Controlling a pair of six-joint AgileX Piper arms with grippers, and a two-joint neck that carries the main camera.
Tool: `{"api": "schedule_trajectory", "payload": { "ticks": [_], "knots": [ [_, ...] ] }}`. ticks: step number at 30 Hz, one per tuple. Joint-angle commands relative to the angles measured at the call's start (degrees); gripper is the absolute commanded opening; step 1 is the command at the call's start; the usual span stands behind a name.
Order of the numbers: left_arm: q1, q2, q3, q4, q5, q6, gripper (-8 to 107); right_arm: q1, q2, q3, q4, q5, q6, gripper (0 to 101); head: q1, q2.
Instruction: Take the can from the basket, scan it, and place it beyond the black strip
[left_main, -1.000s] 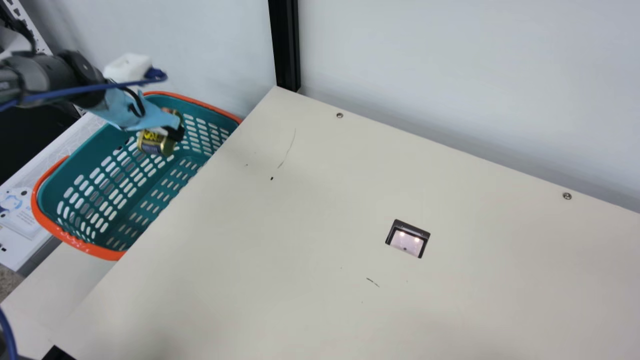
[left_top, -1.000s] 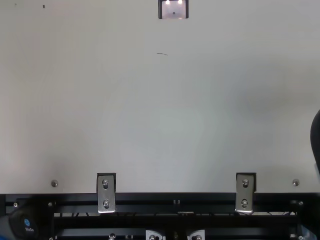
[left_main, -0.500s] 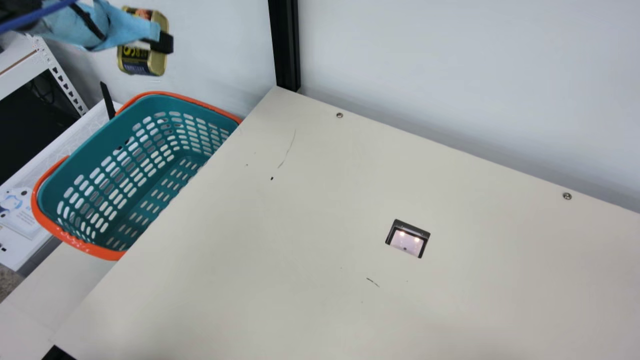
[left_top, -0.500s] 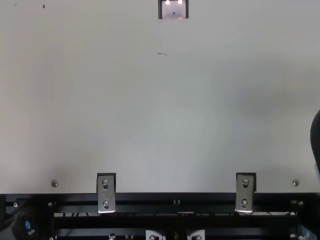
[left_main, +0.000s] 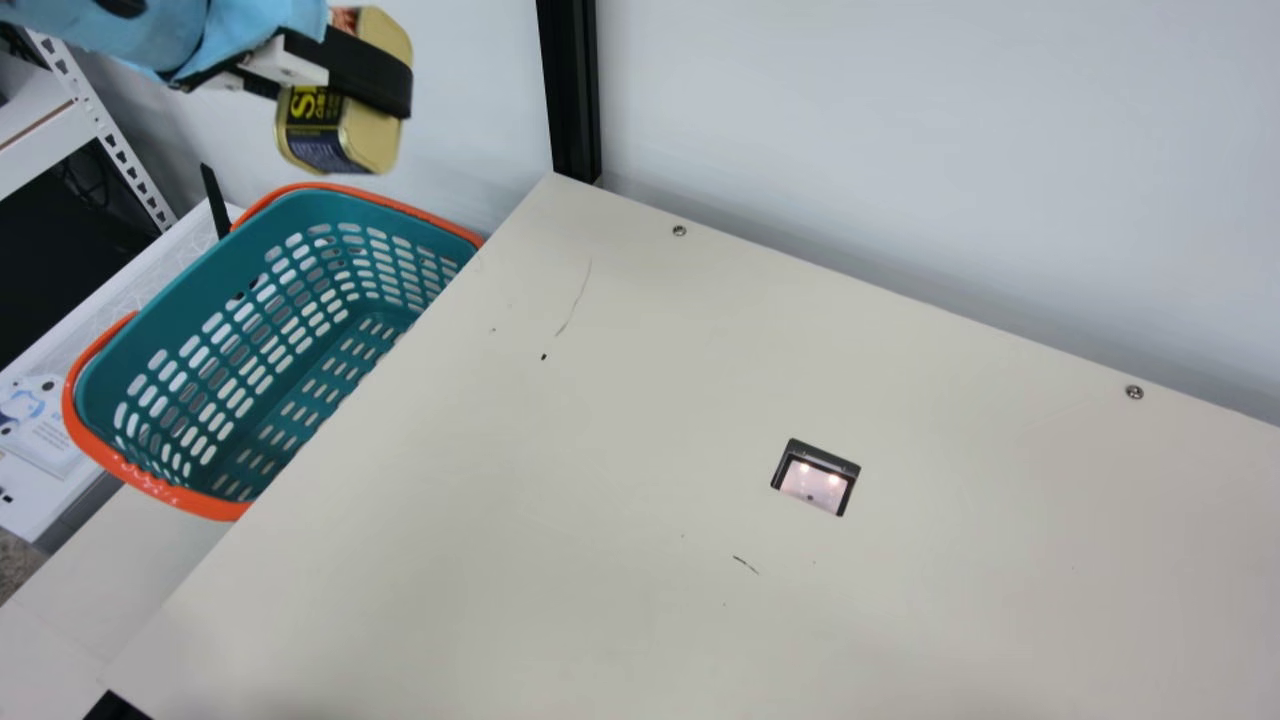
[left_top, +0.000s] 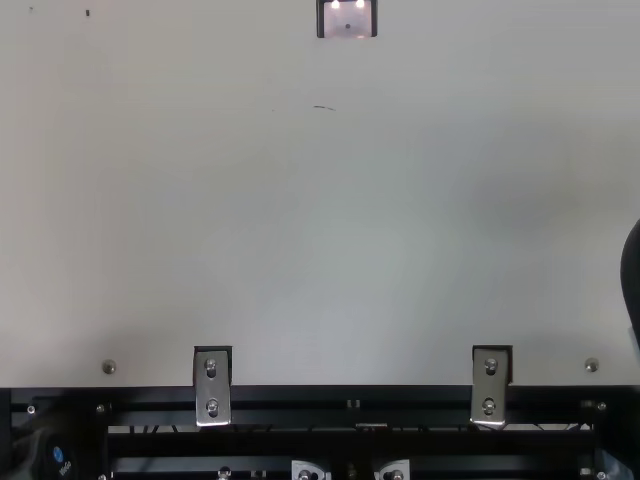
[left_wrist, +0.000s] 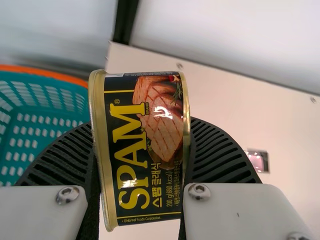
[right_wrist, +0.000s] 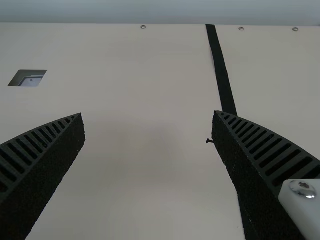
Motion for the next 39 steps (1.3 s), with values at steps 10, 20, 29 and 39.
{"api": "schedule_trajectory", "payload": {
  "ticks": [10, 20, 29, 39],
  "knots": [
    [0.0, -0.4, 0.0, 0.1, 1.6, 0.0, 10, 0.0, 0.0, 0.0, 0.0, 0.0, 0.0, 101, -2.0, 0.9],
    [-1.4, -0.8, 2.8, -1.2, 1.7, -8.5, 10, 0.0, 0.0, 0.0, 0.0, 0.0, 0.0, 101, -2.0, 0.9],
    [-1.8, -0.3, 8.6, -6.7, 1.7, -21.8, 10, 0.0, 0.0, 0.0, 0.0, 0.0, 0.0, 101, -2.0, 0.9],
    [-2.2, 1.5, 13.7, -9.6, 1.7, -27.9, 10, 0.0, 0.0, 0.0, 0.0, 0.0, 0.0, 101, -2.0, 0.9]
  ]
}}
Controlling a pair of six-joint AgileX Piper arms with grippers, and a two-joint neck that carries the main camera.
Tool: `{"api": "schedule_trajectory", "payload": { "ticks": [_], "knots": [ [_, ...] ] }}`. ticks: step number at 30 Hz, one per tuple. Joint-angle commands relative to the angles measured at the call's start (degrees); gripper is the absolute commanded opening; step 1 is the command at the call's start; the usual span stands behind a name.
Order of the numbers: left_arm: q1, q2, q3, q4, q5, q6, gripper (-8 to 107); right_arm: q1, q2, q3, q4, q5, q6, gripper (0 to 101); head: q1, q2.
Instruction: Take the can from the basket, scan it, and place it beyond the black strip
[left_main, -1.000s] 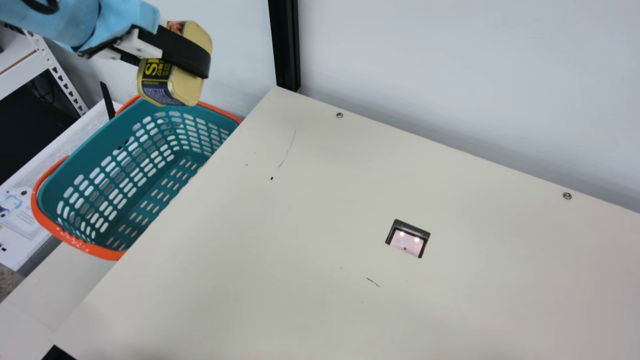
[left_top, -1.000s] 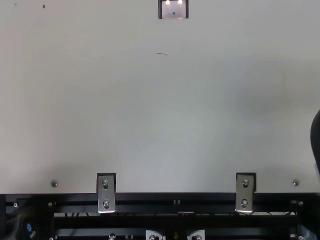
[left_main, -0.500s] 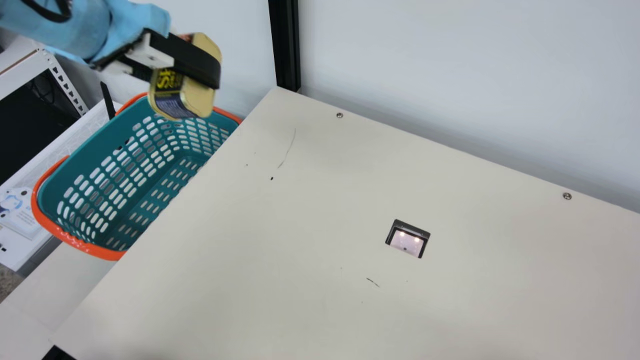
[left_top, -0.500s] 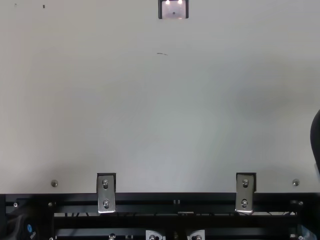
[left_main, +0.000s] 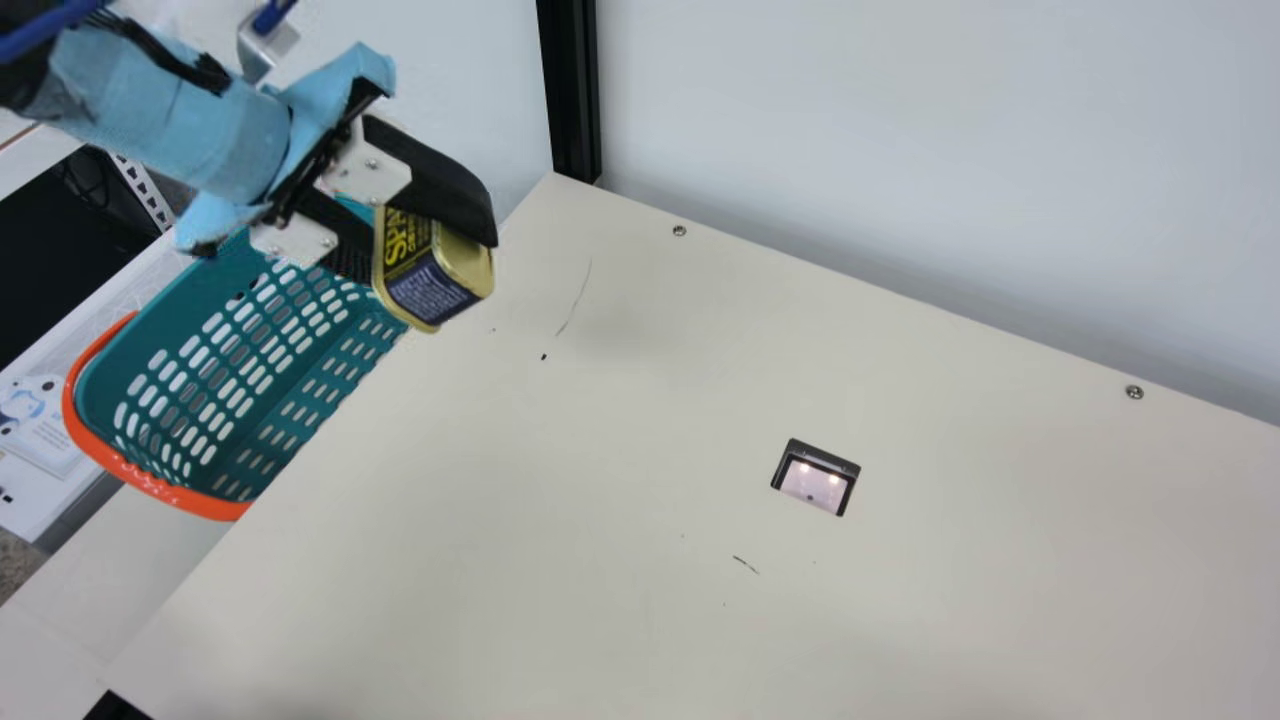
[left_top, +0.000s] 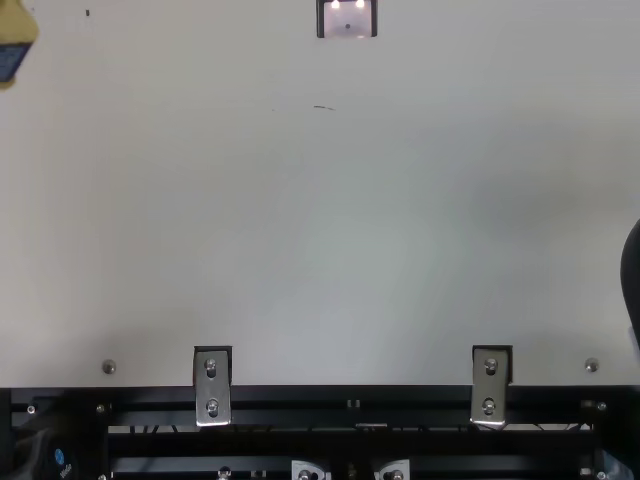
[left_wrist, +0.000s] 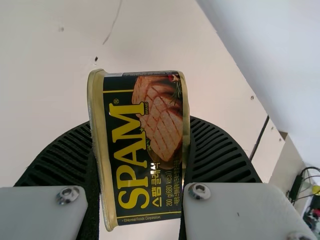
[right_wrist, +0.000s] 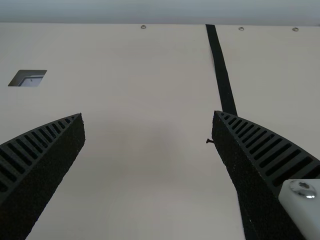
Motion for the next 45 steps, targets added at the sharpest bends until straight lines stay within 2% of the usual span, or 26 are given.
{"api": "schedule_trajectory", "payload": {
  "ticks": [1, 12, 23, 45],
  "knots": [
    [-0.1, 0.3, 1.2, -0.6, 0.1, 0.1, 10, 0.0, 0.0, 0.0, 0.0, 0.0, 0.0, 101, -2.0, 0.3],
    [-0.5, 1.8, 6.9, -6.6, 0.1, 4.4, 10, 0.0, 0.0, 0.0, 0.0, 0.0, 0.0, 101, -2.0, 0.3],
    [-5.9, -0.4, 13.9, -11.0, 0.1, 3.6, 10, 0.0, 0.0, 0.0, 0.0, 0.0, 0.0, 101, -2.0, 0.3],
    [-5.9, -0.5, 14.2, -11.0, -0.1, 3.2, 10, 0.0, 0.0, 0.0, 0.0, 0.0, 0.0, 101, -2.0, 0.3]
  ]
}}
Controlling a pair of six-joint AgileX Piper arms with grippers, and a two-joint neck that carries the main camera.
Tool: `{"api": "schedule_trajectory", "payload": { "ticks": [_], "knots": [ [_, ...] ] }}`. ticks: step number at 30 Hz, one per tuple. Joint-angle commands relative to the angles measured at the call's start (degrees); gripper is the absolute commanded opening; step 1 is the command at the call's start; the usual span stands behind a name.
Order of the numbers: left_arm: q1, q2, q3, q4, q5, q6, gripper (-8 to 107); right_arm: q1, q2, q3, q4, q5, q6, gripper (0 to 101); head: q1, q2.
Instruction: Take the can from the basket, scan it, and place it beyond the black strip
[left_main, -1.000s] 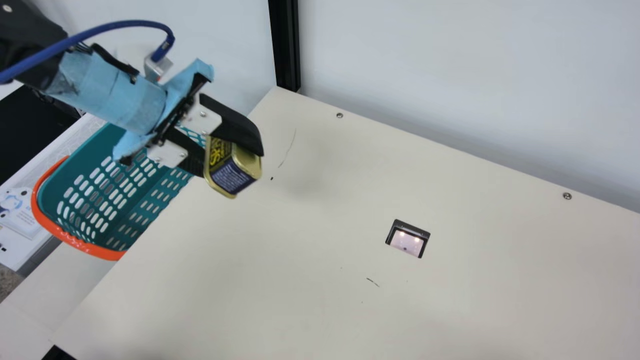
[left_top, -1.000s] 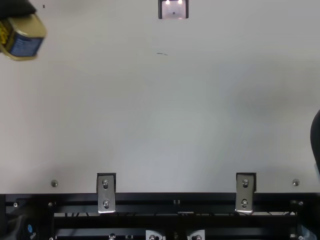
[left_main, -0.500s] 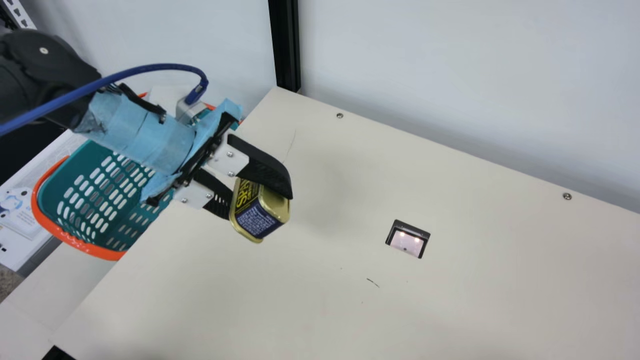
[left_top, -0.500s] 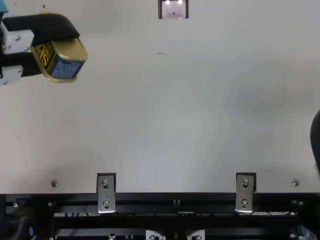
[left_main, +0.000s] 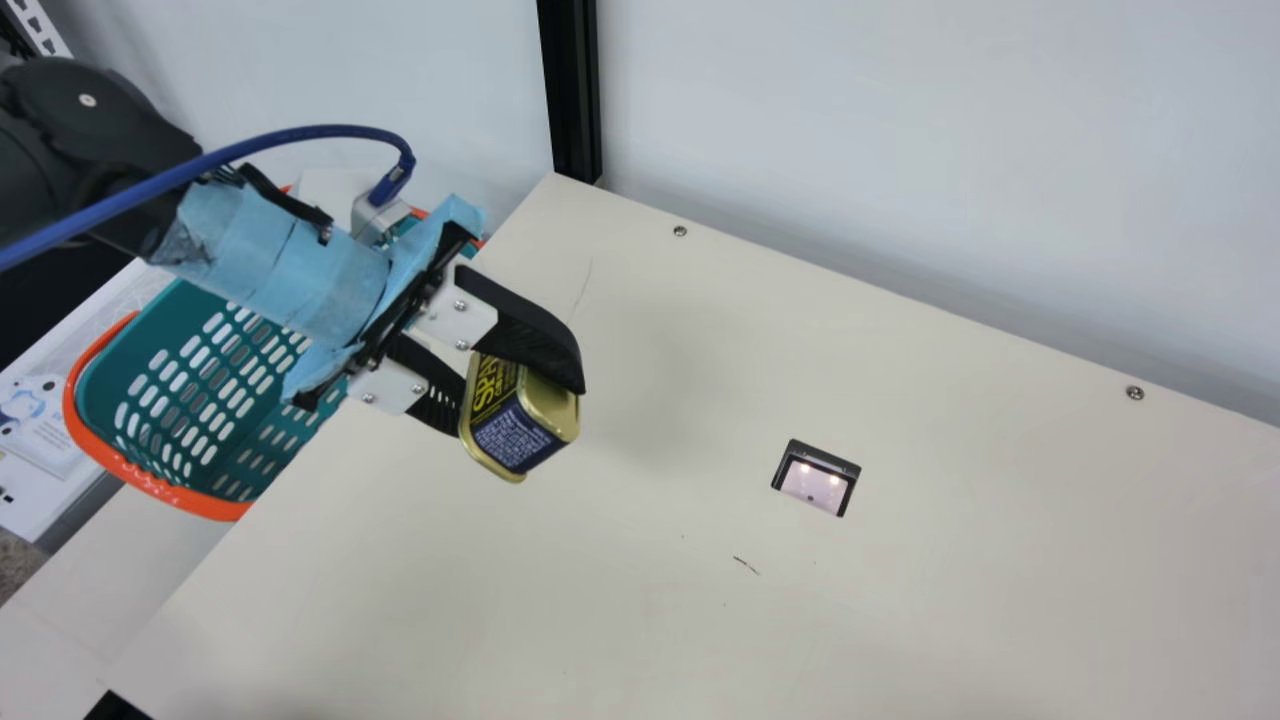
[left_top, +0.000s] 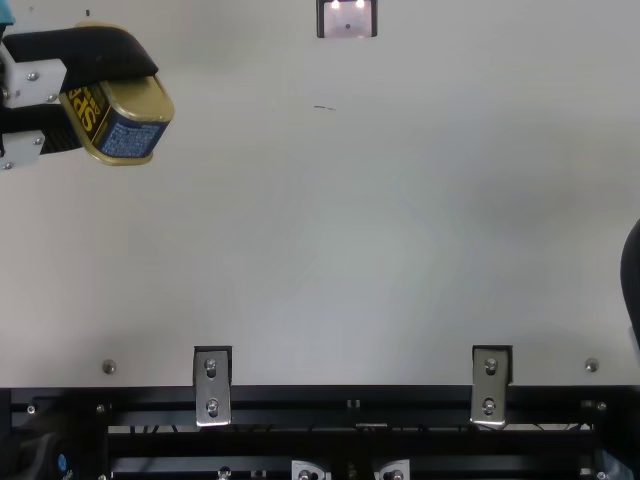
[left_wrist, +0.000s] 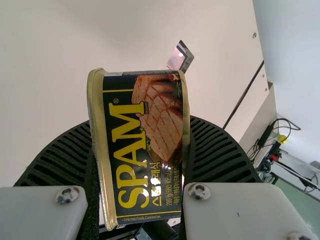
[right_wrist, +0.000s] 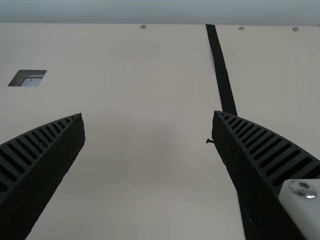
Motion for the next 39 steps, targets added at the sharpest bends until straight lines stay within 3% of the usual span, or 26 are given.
{"api": "schedule_trajectory", "payload": {
  "ticks": [1, 12, 28, 39],
  "knots": [
    [0.0, 0.0, 0.0, 0.0, 0.0, 0.0, 10, 0.0, 0.0, 0.0, 0.0, 0.0, 0.0, 101, -2.0, 0.9],
    [-0.3, -0.1, -0.2, 0.4, -0.3, 0.1, 10, 0.0, 0.0, 0.0, 0.0, 0.0, 0.0, 101, -1.8, 0.0],
    [-10.2, -1.7, -7.8, 15.0, -5.7, 2.8, 10, 0.0, 0.0, 0.0, 0.0, 0.0, 0.0, 101, 0.0, -18.8],
    [-17.3, -1.1, -15.7, 23.5, -2.3, 9.5, 10, 0.0, 0.0, 0.0, 0.0, 0.0, 0.0, 101, 6.2, -25.7]
  ]
}}
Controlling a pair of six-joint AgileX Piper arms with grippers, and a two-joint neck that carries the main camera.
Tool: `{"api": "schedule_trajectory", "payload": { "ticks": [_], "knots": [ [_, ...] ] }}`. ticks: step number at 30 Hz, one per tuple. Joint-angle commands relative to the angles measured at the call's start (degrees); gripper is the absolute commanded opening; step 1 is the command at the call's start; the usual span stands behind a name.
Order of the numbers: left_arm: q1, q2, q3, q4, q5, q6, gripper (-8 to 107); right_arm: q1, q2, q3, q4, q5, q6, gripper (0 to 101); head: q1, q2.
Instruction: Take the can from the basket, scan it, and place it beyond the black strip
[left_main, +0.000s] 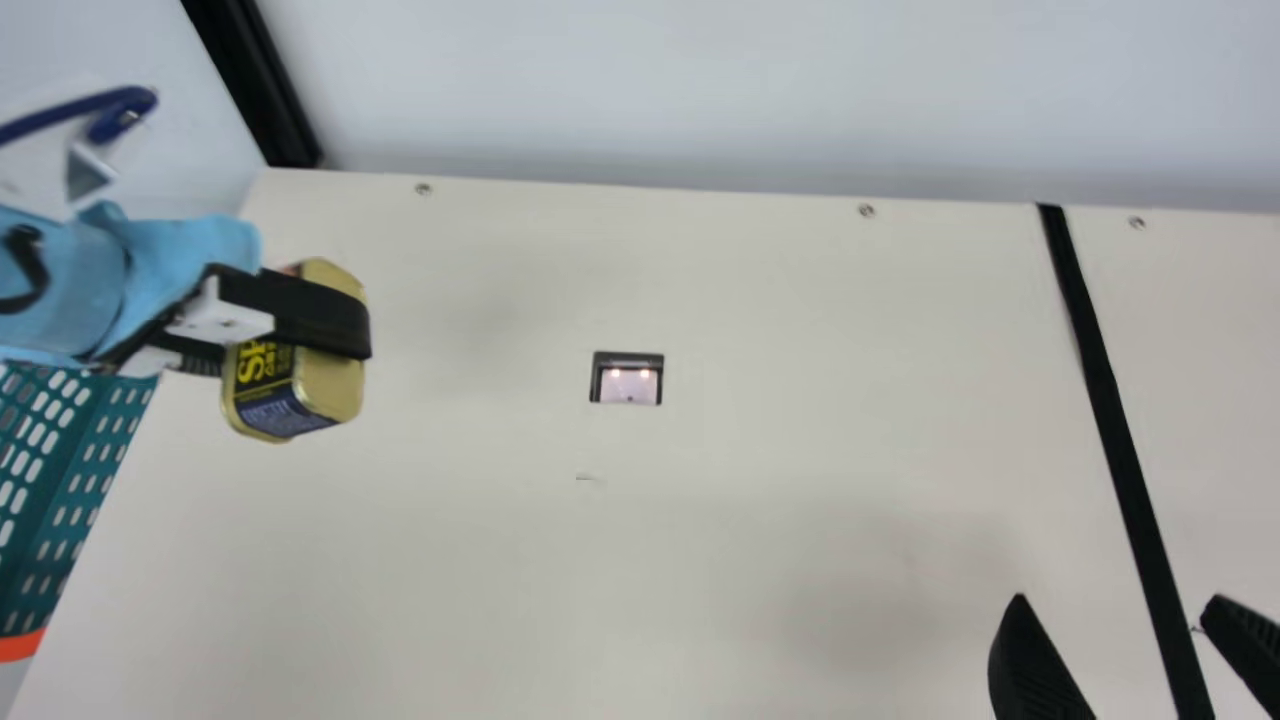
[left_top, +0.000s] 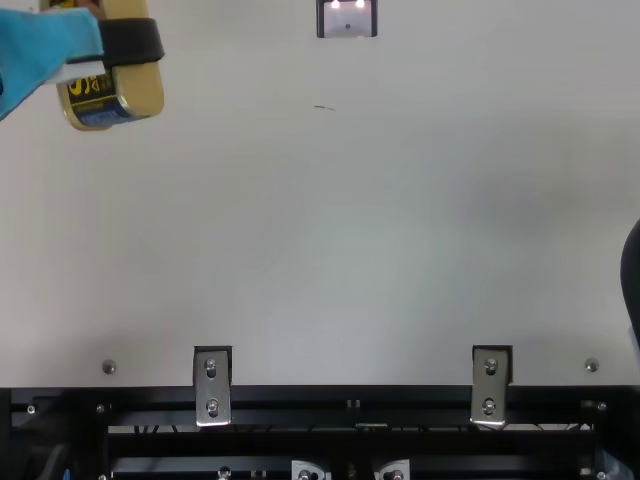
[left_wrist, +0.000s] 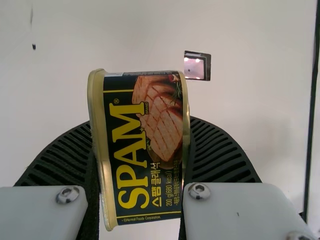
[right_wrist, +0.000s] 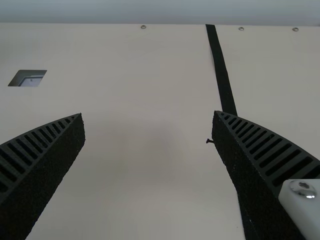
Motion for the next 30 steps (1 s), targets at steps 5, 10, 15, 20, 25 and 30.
{"api": "schedule_trajectory", "payload": {
  "ticks": [5, 10, 15, 20, 25, 30],
  "knots": [
    [-3.3, 1.1, -3.6, 4.7, 3.2, 1.7, 10, 0.0, 0.0, 0.0, 0.0, 0.0, 0.0, 101, 0.0, -0.2],
    [-3.9, 1.4, -3.7, 5.6, 3.3, 2.2, 10, 0.0, 0.0, 0.0, 0.0, 0.0, 0.0, 101, 0.0, -0.2],
    [-4.0, 1.5, -3.6, 5.6, 3.2, 2.1, 10, 0.0, 0.0, 0.0, 0.0, 0.0, 0.0, 101, 0.0, -0.2],
    [-6.8, 3.3, -5.6, 10.9, 2.7, 6.3, 10, 0.0, 0.0, 0.0, 0.0, 0.0, 0.0, 101, 0.0, -0.2],
    [-11.3, 7.3, -8.8, 18.6, 3.0, 14.4, 10, 0.0, 0.0, 0.0, 0.0, 0.0, 0.0, 101, 0.0, -0.2],
    [-14.8, 12.0, -11.9, 23.2, 3.2, 22.6, 10, 0.0, 0.0, 0.0, 0.0, 0.0, 0.0, 101, 0.0, -0.2]
  ]
}}
